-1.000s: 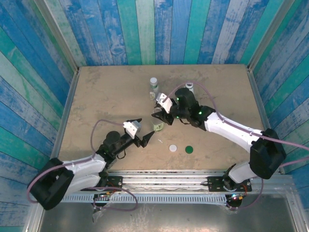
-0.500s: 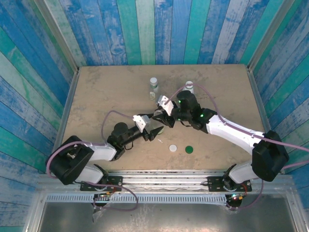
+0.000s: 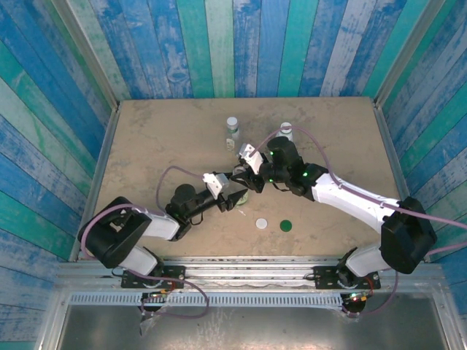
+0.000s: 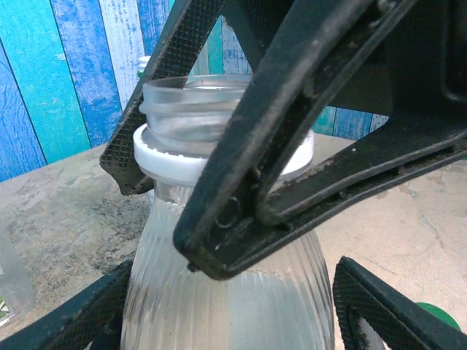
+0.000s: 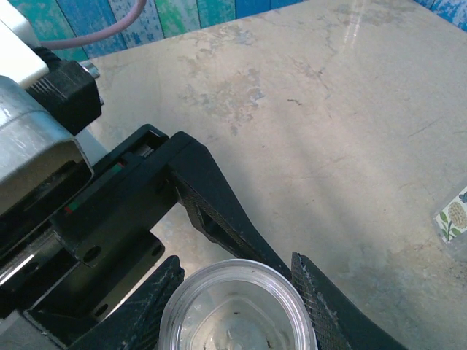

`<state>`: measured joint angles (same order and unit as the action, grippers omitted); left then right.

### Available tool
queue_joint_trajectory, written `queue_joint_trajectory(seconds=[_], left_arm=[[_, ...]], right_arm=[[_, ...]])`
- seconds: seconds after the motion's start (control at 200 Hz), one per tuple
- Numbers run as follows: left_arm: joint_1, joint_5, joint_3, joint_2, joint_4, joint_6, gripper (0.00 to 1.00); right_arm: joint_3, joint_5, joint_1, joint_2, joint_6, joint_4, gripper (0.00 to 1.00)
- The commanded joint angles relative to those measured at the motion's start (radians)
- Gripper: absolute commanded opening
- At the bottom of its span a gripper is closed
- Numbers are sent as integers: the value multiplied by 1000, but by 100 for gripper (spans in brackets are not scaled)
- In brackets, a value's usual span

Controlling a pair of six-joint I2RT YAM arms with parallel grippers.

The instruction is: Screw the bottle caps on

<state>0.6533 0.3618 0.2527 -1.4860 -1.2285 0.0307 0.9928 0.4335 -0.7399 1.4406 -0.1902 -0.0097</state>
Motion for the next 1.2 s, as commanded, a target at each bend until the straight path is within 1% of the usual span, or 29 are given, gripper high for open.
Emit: queue_joint_trajectory(seconds=[0.0, 0.05, 0.15, 0.265, 0.33, 0.471, 0.566, 0.641, 0.716, 0.791, 0.931, 1.056, 1.191], left_arm=[[3, 27, 15, -38, -26, 16, 69], [3, 30, 15, -41, -26, 18, 67], [3, 35, 19, -47, -16, 23, 55], [3, 33, 13, -46, -22, 23, 54], [4, 30, 10, -46, -25, 23, 54], [2, 20, 0, -49, -43, 25, 54], [3, 13, -8, -58, -59, 25, 54], [3, 11, -16, -68, -81, 28, 54], [3, 6, -22, -78, -94, 31, 54], [3, -6, -30, -88, -108, 34, 54], [3, -19, -41, -109, -130, 42, 55], [3, -19, -48, -109, -133, 43, 55], [3, -24, -47, -99, -112, 52, 55]], right_arm=[[0, 28, 2, -6, 19, 39, 35], [0, 24, 2, -5, 17, 39, 36], [0, 23, 2, -2, 20, 39, 36], [1, 23, 2, -5, 24, 40, 40], [-2, 18, 2, -15, 28, 39, 47], [-29, -11, 2, -75, 51, 48, 68], [-80, -64, 1, -143, 80, 64, 76], [-135, -127, -3, -204, 109, 73, 77], [-199, -230, -20, -272, 145, 64, 77], [-273, -336, -48, -333, 183, 59, 77], [-388, -467, -121, -401, 259, 25, 77], [-454, -537, -177, -410, 339, -24, 76], [-488, -584, -205, -385, 423, -92, 76]])
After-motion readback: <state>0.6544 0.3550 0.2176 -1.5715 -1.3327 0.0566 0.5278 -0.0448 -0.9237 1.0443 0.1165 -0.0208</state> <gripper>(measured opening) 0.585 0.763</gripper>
